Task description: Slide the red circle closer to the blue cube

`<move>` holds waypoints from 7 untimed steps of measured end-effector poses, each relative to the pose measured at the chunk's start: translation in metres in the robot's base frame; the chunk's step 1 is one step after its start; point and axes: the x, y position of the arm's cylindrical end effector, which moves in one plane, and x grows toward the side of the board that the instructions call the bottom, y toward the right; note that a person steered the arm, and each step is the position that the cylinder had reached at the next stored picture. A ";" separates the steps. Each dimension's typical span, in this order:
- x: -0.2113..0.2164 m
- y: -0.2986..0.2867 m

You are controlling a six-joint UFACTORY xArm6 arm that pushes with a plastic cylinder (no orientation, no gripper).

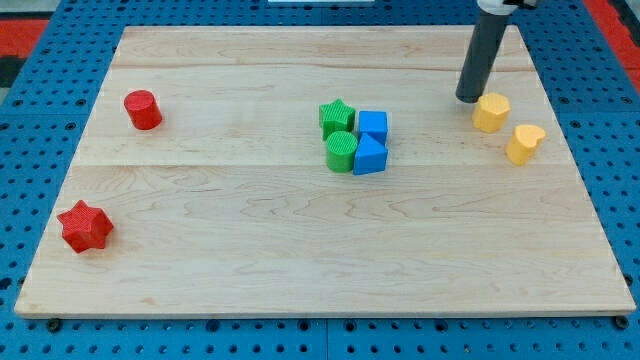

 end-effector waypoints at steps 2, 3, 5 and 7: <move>0.019 0.025; -0.001 0.011; -0.070 -0.149; -0.077 -0.353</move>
